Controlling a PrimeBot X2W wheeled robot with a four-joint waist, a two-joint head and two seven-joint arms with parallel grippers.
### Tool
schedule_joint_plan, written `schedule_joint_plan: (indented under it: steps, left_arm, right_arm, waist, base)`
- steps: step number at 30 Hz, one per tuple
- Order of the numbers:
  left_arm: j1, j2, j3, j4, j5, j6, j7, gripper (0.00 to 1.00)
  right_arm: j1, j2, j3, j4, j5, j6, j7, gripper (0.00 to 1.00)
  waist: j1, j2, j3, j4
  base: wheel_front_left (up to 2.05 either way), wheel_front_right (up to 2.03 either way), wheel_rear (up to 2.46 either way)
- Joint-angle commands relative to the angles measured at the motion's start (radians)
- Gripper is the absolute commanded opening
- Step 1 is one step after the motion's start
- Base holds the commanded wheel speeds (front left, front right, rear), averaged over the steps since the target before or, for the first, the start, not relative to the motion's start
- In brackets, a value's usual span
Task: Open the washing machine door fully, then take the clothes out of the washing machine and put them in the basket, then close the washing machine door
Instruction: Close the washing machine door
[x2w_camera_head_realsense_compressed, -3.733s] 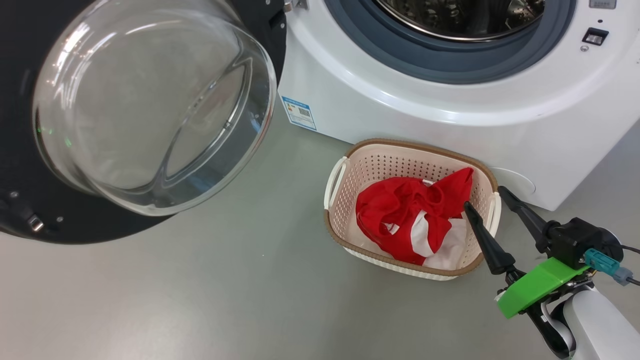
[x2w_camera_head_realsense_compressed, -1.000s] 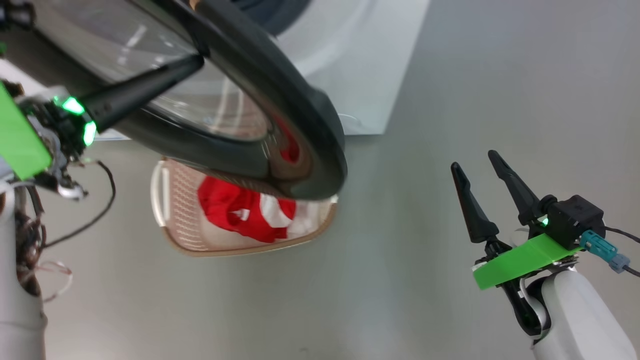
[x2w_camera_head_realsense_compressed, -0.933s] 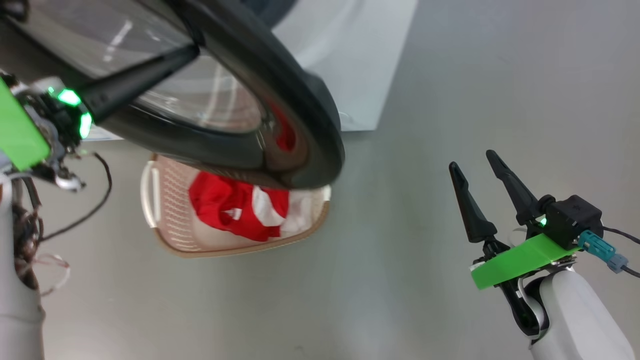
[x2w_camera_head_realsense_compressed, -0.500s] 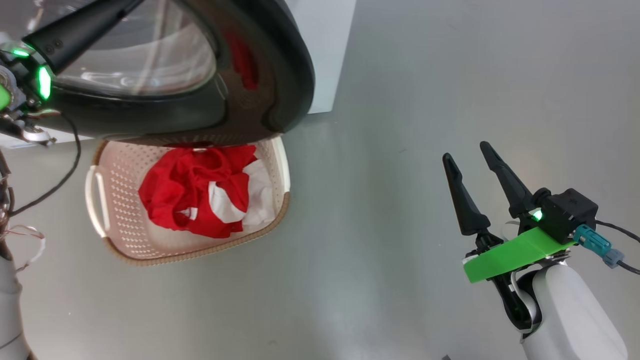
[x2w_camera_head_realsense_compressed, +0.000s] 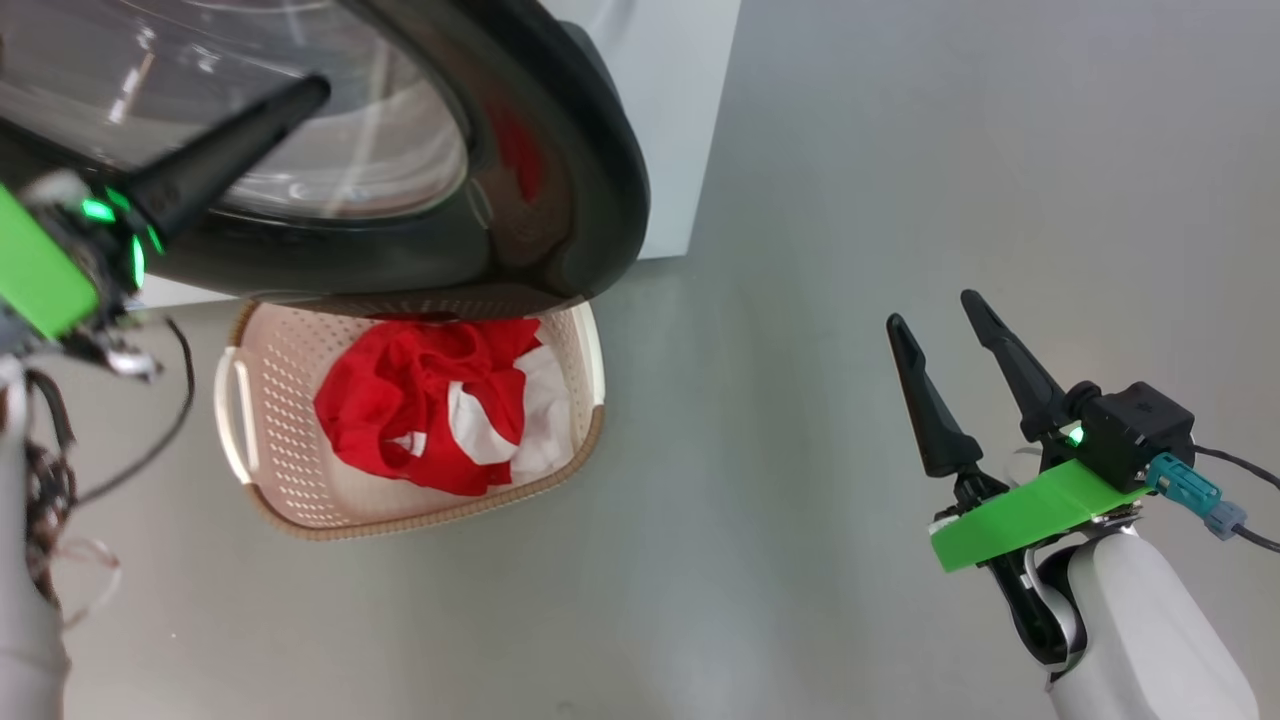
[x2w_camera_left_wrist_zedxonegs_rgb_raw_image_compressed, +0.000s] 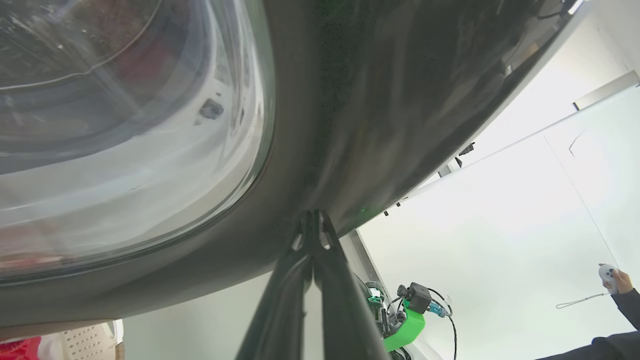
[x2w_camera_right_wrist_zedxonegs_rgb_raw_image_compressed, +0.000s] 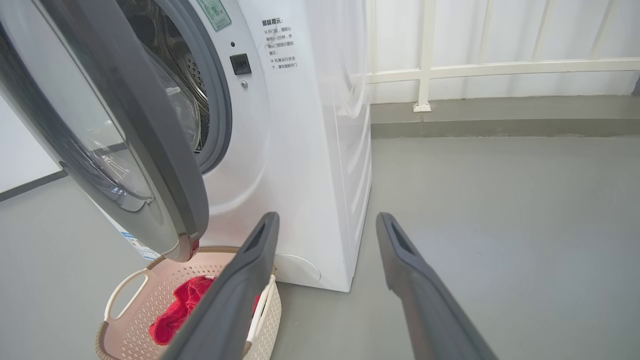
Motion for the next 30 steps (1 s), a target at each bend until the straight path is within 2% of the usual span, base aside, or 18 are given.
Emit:
schedule_joint_plan:
  steps: [1,7,8,9,10,12,14,30]
  left_arm:
    - [0.018,0.059,0.031,-0.034,-0.005,-0.01,-0.015,0.0]
    - [0.134,0.066,0.034,-0.06,-0.014,-0.01,-0.089,0.0]
    - [0.174,0.065,0.036,-0.061,-0.02,-0.01,-0.114,0.27]
    - [0.194,0.067,0.036,-0.063,-0.021,-0.01,-0.125,0.35]
    - [0.214,0.067,0.036,-0.065,-0.024,-0.01,-0.136,0.47]
    - [0.248,0.067,0.042,-0.067,-0.028,-0.01,-0.166,0.85]
    - [0.279,0.065,0.046,-0.07,-0.031,-0.01,-0.198,1.0]
    - [0.522,0.123,-0.047,-0.066,0.049,-0.01,-0.532,1.0]
  right_arm:
    - [0.016,-0.005,0.025,-0.018,-0.003,0.002,-0.005,1.0]
    - [0.038,-0.019,0.034,-0.012,0.002,0.002,-0.005,1.0]
    - [0.045,-0.023,0.034,-0.011,0.004,0.002,-0.005,1.0]
    - [0.048,-0.025,0.034,-0.01,0.005,0.002,-0.005,1.0]
    - [0.051,-0.027,0.033,-0.01,0.006,0.002,-0.005,1.0]
    - [0.056,-0.031,0.031,-0.01,0.007,0.002,-0.005,1.0]
    - [0.062,-0.036,0.029,-0.01,0.008,0.002,-0.005,1.0]
    - [0.095,-0.055,0.023,-0.004,0.017,0.002,-0.005,1.0]
  waist:
    - [0.0,0.0,-0.02,0.017]
    - [0.0,0.0,-0.06,0.043]
    - [0.0,0.0,-0.07,0.052]
    - [0.0,0.0,-0.075,0.056]
    - [0.0,0.0,-0.079,0.061]
    - [0.0,0.0,-0.085,0.069]
    - [0.0,0.0,-0.093,0.078]
    - [0.0,0.0,-0.125,0.095]
  base:
    - [0.0,0.0,0.0]
    - [0.0,0.0,0.0]
    - [0.0,0.0,0.0]
    - [0.0,0.0,0.0]
    - [0.0,0.0,0.0]
    - [0.0,0.0,0.0]
    - [0.0,0.0,0.0]
    - [0.0,0.0,0.0]
